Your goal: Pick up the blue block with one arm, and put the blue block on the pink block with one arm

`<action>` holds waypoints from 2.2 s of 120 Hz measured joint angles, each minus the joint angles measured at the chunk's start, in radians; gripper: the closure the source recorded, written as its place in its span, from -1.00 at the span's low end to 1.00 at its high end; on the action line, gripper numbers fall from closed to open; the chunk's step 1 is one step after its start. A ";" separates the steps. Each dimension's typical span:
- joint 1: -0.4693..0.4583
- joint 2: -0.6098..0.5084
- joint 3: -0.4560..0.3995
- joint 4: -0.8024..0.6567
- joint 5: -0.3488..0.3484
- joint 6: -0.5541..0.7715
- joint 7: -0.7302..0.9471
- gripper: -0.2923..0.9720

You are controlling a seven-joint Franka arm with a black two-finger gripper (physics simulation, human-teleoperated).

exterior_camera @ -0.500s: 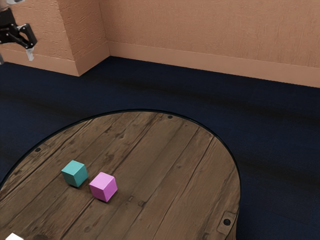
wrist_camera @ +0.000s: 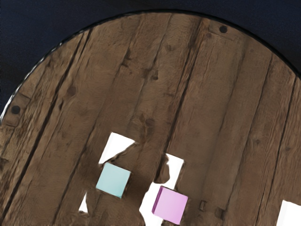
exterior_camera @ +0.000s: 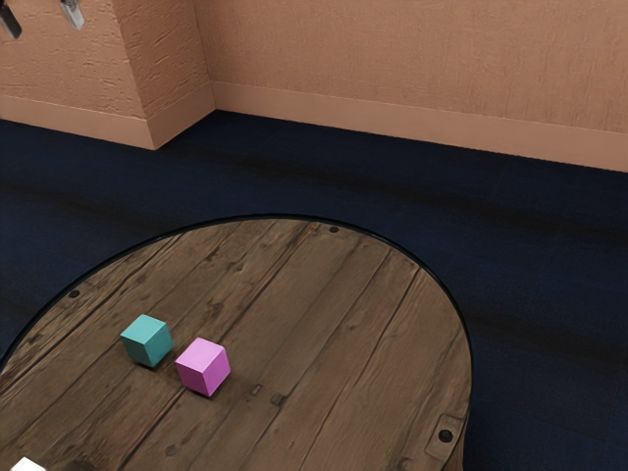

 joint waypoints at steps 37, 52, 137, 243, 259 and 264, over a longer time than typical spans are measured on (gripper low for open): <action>0.003 -0.431 -0.012 -1.022 0.003 0.249 -0.020 -0.54; 0.004 -0.364 0.011 -1.249 0.043 0.435 -0.024 -0.54; 0.005 0.190 0.080 -1.138 0.120 1.083 0.201 -0.54; 0.008 0.166 0.042 -1.209 0.001 1.126 0.547 -0.54; 0.013 0.150 0.047 -1.218 0.010 1.113 0.569 -0.54; 0.015 0.140 0.048 -1.231 0.010 1.109 0.569 -0.54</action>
